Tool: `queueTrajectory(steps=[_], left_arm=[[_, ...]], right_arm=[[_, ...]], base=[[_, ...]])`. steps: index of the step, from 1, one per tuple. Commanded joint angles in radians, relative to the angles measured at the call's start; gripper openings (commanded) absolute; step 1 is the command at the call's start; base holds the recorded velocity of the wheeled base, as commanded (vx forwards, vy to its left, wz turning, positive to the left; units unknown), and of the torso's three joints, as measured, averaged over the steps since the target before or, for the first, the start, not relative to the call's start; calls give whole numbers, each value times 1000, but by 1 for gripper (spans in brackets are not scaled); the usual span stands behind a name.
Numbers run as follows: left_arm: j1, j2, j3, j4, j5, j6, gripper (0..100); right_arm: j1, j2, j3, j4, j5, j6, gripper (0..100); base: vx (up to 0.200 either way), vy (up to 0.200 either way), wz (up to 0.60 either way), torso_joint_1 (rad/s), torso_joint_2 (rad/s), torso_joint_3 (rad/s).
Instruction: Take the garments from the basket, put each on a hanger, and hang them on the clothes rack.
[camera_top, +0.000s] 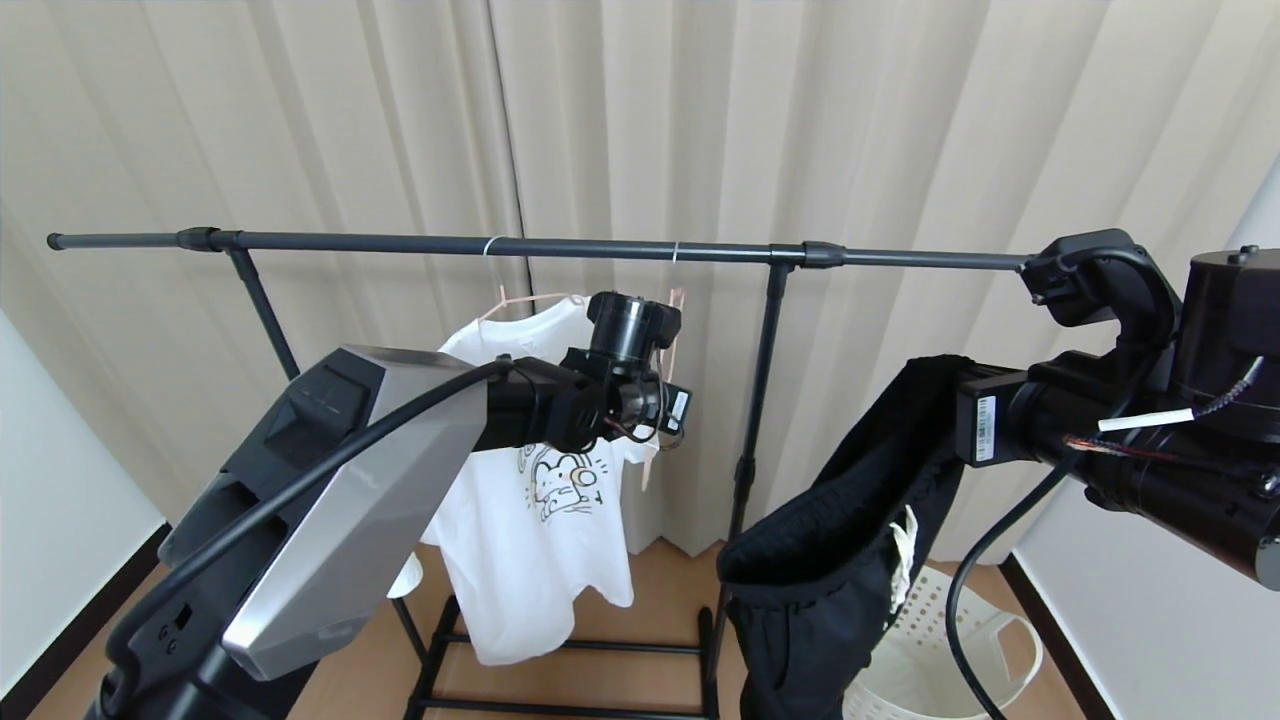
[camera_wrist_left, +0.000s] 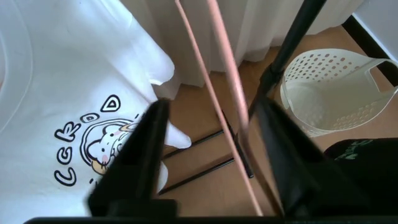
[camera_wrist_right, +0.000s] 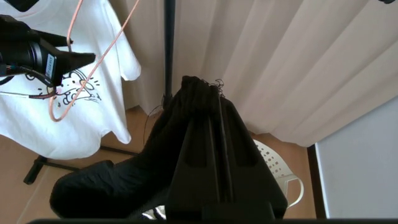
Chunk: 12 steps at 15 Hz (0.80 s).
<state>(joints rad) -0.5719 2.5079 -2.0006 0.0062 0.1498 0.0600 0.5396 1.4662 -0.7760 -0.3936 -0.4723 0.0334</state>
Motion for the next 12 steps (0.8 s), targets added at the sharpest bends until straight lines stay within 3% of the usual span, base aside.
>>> queueTrajectory(steps=[1,12], left_arm=[[3,-3,1,0,1,0,0],[9,-83,1,0,1,-2,0]], right_arm=[[0,2,0,-1,0,0,0],[0,0,4,-1,-2,0,0]], base=[[0,0,0,0,0,0],[0,0,0,0,0,0]])
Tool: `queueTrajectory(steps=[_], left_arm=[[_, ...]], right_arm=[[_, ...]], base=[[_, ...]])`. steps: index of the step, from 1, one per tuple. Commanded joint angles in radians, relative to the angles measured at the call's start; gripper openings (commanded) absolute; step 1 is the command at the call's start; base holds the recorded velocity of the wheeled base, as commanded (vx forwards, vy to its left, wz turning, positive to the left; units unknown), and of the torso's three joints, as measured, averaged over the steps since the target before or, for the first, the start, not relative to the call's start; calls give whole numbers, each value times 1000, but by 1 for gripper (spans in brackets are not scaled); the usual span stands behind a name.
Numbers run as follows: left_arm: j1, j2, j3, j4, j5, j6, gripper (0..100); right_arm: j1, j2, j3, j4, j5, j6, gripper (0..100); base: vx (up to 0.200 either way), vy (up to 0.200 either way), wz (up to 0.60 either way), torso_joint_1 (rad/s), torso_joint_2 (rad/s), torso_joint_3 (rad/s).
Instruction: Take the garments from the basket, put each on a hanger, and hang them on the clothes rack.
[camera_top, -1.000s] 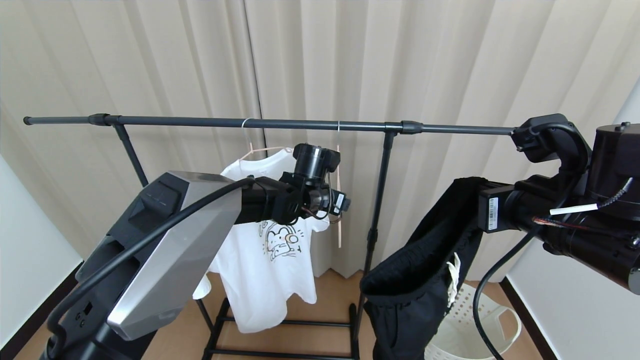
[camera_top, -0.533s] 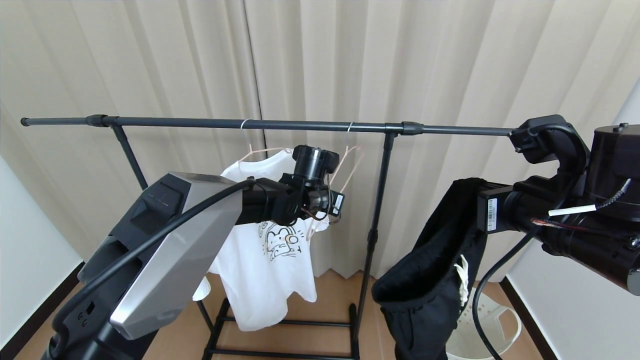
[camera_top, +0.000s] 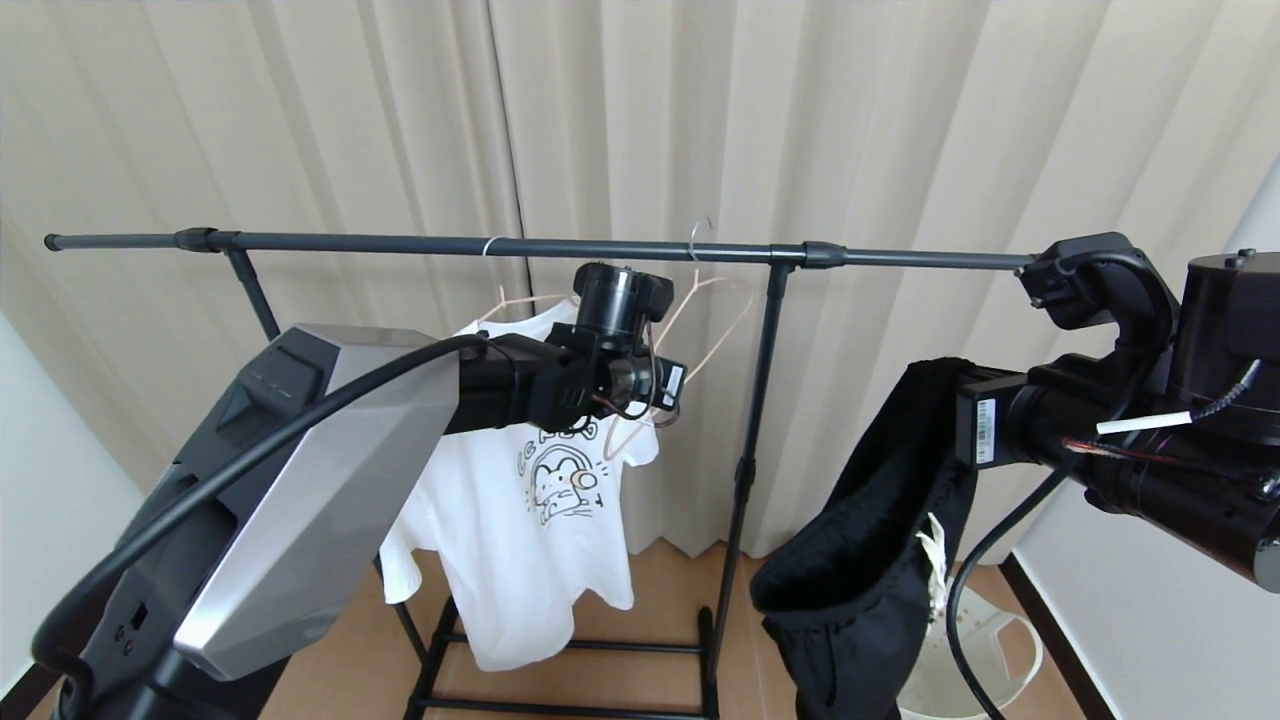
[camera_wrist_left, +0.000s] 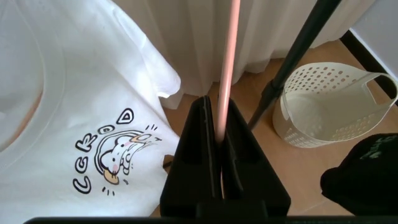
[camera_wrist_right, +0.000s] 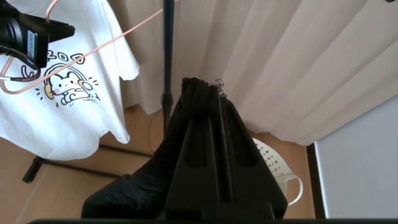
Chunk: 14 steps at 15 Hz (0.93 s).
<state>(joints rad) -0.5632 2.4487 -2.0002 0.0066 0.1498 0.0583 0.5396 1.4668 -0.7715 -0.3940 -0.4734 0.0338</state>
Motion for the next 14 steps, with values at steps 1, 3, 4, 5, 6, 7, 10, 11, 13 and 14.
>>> queueTrajectory(steps=[1,3,4,5,6,7,10,11,13,14], left_arm=[[0,-31,0,0,1,-2,0],[-1,-56,0,3,1,-11,0],[-1,-77,3,4,1,-12,0],[-1,-99,38,3,1,-11,0],[-1,-129,81,0,1,-11,0],[-1,-145,101,0,1,-11,0],[-3,-278,271,-4,-4,-25,0],[-3,-306,310,-5,-6,-25,0],[-3,-364,408,-45,-9,-23,0],[-3,-405,486,-91,-9,-21,0]], right_arm=[[0,-2,0,0,-1,0,0],[0,-2,0,0,-1,0,0],[0,-2,0,0,1,0,0],[0,-2,0,0,1,0,0],[0,-2,0,0,1,0,0],[0,-2,0,0,-1,0,0],[0,-3,-2,0,-1,0,0],[0,-5,-2,0,-1,0,0],[0,-6,-2,0,1,0,0],[0,-8,-2,0,-1,0,0]], base=[[0,0,0,0,0,0],[0,0,0,0,0,0],[0,0,0,0,0,0],[0,0,0,0,0,0],[0,0,0,0,0,0],[0,0,0,0,0,0],[0,0,0,0,0,0],[0,0,0,0,0,0],[0,0,0,0,0,0],[0,0,0,0,0,0]])
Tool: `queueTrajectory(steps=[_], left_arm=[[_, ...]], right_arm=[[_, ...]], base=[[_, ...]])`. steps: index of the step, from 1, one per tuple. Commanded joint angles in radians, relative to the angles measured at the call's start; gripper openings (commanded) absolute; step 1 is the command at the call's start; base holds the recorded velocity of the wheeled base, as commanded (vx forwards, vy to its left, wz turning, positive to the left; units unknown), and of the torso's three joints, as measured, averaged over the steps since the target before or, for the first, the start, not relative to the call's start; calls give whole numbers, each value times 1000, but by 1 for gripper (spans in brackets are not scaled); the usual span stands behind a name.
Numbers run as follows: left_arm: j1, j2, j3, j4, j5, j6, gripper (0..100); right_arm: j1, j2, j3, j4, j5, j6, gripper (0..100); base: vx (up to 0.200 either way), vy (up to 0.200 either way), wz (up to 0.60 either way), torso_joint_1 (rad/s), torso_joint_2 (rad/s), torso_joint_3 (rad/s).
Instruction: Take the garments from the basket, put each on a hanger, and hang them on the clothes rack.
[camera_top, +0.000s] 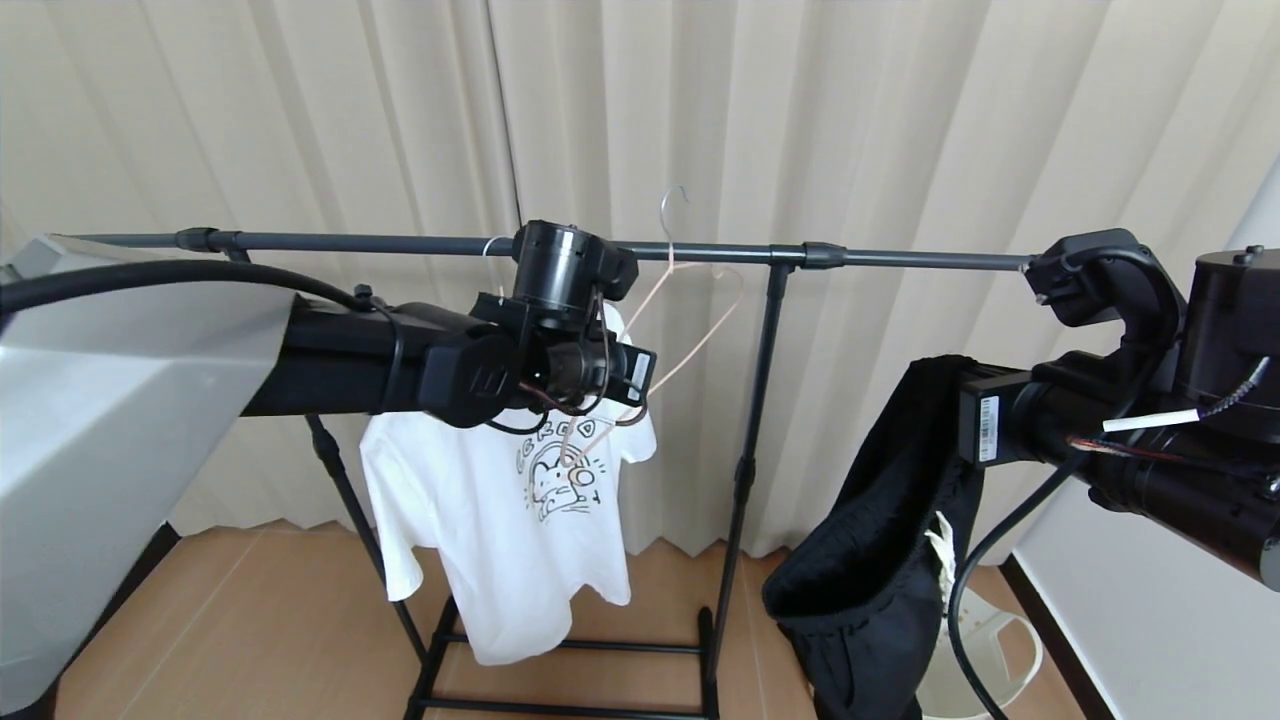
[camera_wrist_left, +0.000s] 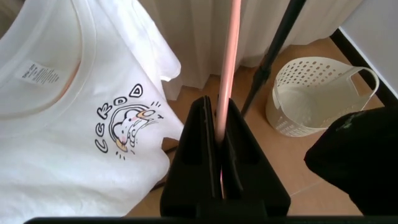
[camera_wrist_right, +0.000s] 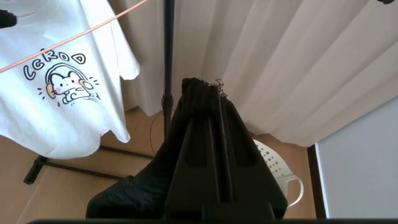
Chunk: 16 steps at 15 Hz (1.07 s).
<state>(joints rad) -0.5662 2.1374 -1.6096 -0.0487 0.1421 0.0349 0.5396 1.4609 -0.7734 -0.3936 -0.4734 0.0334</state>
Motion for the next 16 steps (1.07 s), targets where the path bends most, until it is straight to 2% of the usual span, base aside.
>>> queueTrajectory(steps=[1,2,3,6,7,8,10,12,13,15,16], left_arm=[[0,-139,175,-79,-3,7,0],[0,-162,217,-100,-3,7,0],[0,-243,344,-155,-4,8,0],[2,-418,603,-243,-9,8,0],[2,-422,608,-246,-9,8,0],[3,-531,772,-306,-10,8,0],[5,-660,932,-347,-33,10,0],[12,-789,1073,-352,-116,23,0],[14,-809,1094,-356,-134,30,0],[15,-880,1240,-434,-274,88,0],[14,-878,1298,-479,-308,134,0]], right_arm=[[0,-2,2,-1,-1,0,0],[0,-2,0,-1,-1,0,0],[0,-7,2,-1,-1,0,0],[0,-5,3,-1,-1,-1,0],[2,-5,3,-1,-2,0,0],[3,-5,9,-1,-2,-1,0],[7,-1,9,-1,-2,-1,0],[7,4,6,-1,-2,-1,0],[8,6,6,-1,-2,-3,0],[13,73,-67,-10,-24,-52,0],[11,99,-93,-24,-54,-55,0]], base=[[0,0,0,0,0,0],[0,0,0,0,0,0],[0,0,0,0,0,0],[0,0,0,0,0,0],[0,0,0,0,0,0],[0,0,0,0,0,0],[0,0,0,0,0,0],[0,0,0,0,0,0],[0,0,0,0,0,0],[0,0,0,0,0,0],[0,0,0,0,0,0]])
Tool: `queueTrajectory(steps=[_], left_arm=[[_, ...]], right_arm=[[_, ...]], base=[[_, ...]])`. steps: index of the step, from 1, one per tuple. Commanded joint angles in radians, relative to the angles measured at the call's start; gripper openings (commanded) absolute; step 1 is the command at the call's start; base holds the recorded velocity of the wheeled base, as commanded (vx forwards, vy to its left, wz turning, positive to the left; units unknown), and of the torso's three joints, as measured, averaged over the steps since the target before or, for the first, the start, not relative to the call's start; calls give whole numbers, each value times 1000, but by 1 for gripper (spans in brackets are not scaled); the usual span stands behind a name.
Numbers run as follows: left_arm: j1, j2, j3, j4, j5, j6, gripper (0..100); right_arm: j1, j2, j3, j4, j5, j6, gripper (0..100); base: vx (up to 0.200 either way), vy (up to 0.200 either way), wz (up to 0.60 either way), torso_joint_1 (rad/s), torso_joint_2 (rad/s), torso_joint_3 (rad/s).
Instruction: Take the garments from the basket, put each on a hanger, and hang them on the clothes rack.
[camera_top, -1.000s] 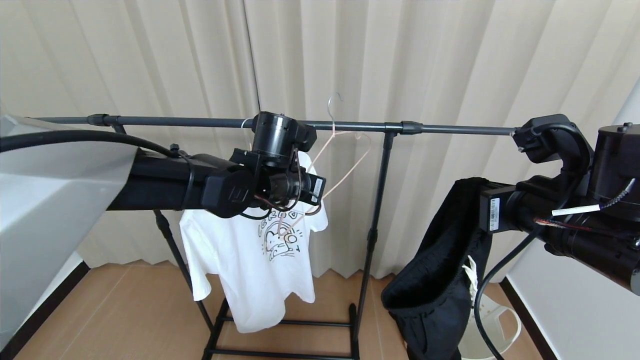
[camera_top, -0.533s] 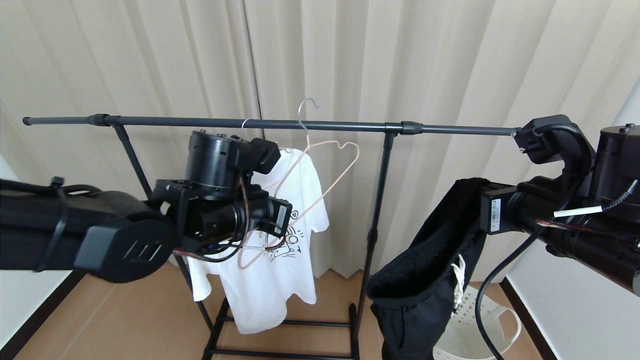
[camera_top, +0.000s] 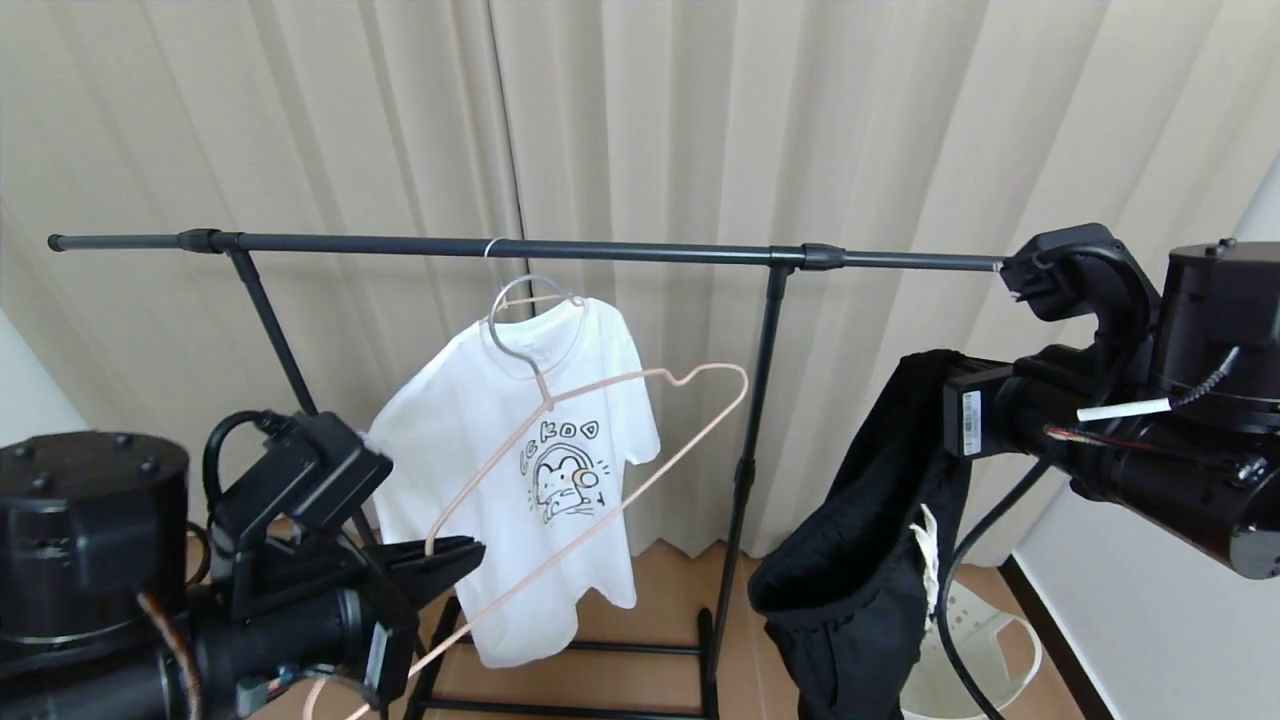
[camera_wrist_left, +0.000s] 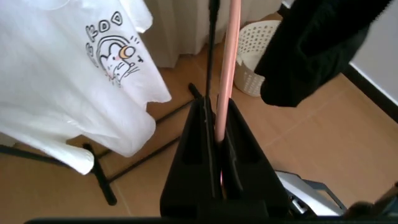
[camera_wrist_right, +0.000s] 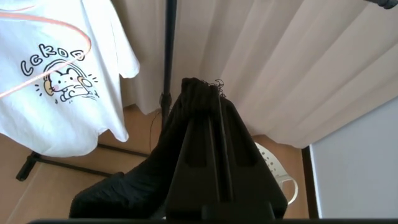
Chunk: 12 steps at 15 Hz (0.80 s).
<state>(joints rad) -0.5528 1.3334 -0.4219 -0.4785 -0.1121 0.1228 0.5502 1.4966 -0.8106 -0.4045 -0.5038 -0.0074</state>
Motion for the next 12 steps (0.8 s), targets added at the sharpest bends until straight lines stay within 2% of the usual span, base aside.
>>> queueTrajectory(steps=[1,2,3,5,9,12], left_arm=[[-6,-68,170,-130,-80,104,0],[-7,-48,222,-213,-100,143,0],[-7,-25,246,-278,-123,149,0],[-7,-3,281,-334,-162,149,0],[-21,32,272,-338,-179,147,0],[-19,87,258,-376,-179,147,0]], right_arm=[[2,88,-56,-31,-47,-16,0],[5,114,-45,-45,-65,-16,0],[10,123,-42,-57,-90,-16,0],[11,128,-47,-79,-94,-17,0],[53,126,-45,-85,-94,-14,0],[77,126,-38,-85,-97,-14,0]], base=[[0,0,0,0,0,0],[0,0,0,0,0,0],[0,0,0,0,0,0],[0,0,0,0,0,0],[0,0,0,0,0,0],[0,0,0,0,0,0]])
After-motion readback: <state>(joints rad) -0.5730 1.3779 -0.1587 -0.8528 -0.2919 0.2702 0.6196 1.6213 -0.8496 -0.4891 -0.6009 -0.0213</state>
